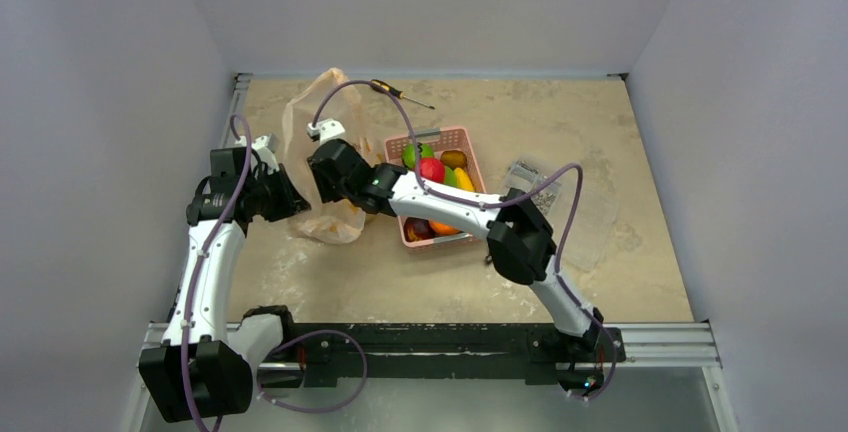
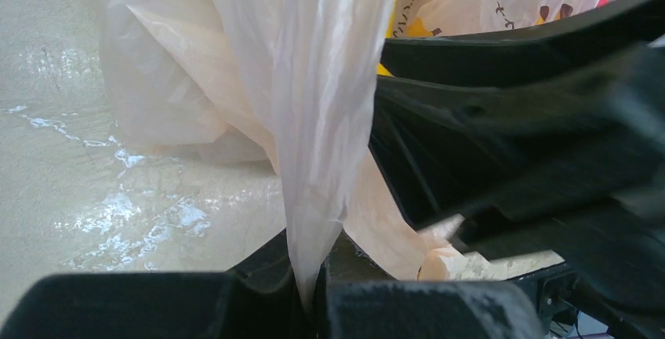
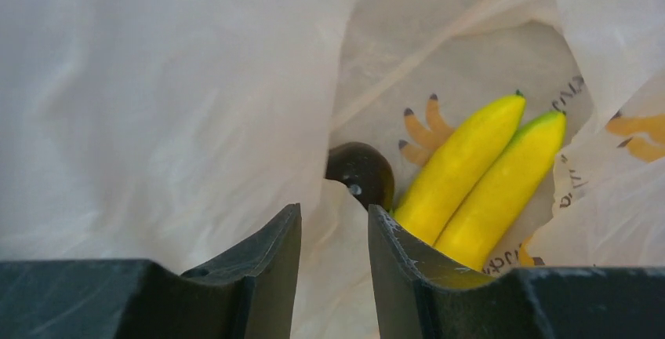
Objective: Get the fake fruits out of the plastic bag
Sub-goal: Take out the fake fruit from the plastic bag.
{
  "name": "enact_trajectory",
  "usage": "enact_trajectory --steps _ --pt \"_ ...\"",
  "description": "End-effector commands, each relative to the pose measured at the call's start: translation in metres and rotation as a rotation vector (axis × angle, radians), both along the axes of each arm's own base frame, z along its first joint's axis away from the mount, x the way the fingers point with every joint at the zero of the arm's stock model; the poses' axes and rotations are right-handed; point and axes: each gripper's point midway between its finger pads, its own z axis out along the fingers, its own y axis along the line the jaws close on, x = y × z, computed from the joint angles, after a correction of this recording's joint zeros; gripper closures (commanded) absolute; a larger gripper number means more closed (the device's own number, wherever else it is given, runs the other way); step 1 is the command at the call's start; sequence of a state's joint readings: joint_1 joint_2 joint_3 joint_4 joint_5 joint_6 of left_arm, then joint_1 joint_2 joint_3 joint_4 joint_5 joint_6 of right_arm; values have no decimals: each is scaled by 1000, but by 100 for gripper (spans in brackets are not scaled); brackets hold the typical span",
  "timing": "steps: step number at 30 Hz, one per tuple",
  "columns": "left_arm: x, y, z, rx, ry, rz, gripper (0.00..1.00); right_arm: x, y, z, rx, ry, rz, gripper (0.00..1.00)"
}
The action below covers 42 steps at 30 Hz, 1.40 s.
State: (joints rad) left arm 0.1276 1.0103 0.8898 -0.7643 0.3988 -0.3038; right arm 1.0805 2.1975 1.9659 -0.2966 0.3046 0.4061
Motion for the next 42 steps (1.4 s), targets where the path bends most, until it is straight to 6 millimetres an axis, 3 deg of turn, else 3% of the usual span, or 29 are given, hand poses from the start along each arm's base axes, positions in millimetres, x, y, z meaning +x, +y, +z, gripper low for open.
enact_trajectory --steps 1,9,16,23,31,37,40,42 --pt "5 -5 9 -18 -48 -19 100 19 -19 3 -10 11 -168 64" --pt "5 -7 11 -30 -55 -28 100 33 -43 -39 -119 57 -250 62" --pt "5 -8 11 -34 -55 -31 100 48 -61 -58 -169 67 -280 47" --pt "5 -8 10 -36 -50 -31 100 51 -54 -68 -185 80 -218 31" --pt "5 -8 9 -35 -45 -31 100 49 -48 -98 -232 112 -192 18" --pt "6 -7 8 -33 -44 -28 100 57 -44 -116 -266 104 -205 19" --pt "6 -8 8 -36 -40 -30 100 63 -46 -119 -279 80 -230 29" --pt "6 -7 8 -33 -43 -28 100 66 -47 -119 -291 62 -238 41"
